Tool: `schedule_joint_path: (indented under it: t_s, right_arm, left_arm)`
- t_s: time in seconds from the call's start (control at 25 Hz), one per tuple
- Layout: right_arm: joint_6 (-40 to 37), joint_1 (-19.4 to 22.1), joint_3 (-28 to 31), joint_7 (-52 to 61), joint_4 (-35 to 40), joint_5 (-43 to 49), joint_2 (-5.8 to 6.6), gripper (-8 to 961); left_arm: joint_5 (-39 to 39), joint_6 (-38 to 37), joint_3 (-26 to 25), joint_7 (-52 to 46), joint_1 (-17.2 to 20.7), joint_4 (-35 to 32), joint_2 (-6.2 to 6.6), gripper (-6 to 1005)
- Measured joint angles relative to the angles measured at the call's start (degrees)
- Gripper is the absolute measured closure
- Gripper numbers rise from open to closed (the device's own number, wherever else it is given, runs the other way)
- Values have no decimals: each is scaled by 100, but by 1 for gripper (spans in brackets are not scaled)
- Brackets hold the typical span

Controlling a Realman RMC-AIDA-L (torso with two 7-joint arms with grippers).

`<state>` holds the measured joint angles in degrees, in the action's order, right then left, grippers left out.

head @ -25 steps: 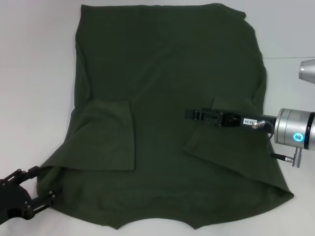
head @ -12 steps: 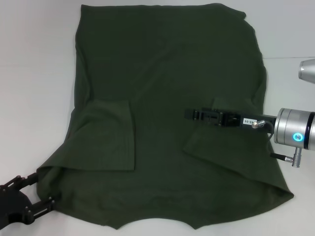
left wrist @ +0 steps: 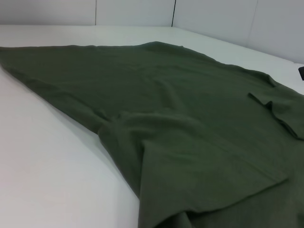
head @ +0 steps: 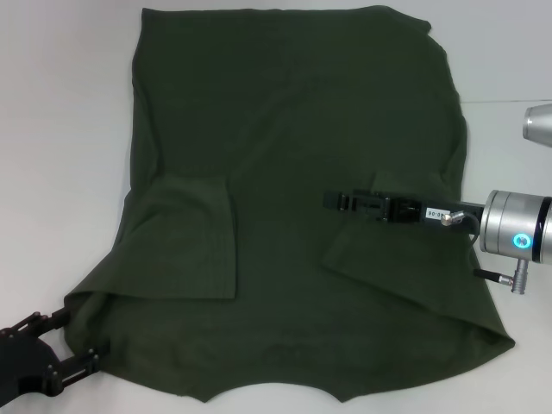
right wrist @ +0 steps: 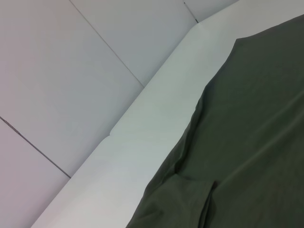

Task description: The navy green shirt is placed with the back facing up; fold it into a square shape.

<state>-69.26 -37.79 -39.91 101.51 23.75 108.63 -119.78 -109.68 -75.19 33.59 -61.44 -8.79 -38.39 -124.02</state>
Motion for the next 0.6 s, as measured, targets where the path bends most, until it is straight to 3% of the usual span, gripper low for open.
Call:
schedule_joint_path:
  t_s: [0.32, 0.6]
  right_arm:
    - [0, 0, 1, 0, -2, 0, 0, 72]
    - [0, 0, 1, 0, 3, 0, 0, 72]
  left_arm:
    - [-1, 6, 15, -50, -9, -19, 0, 188]
    - [-4, -15, 16, -60, -44, -45, 0, 255]
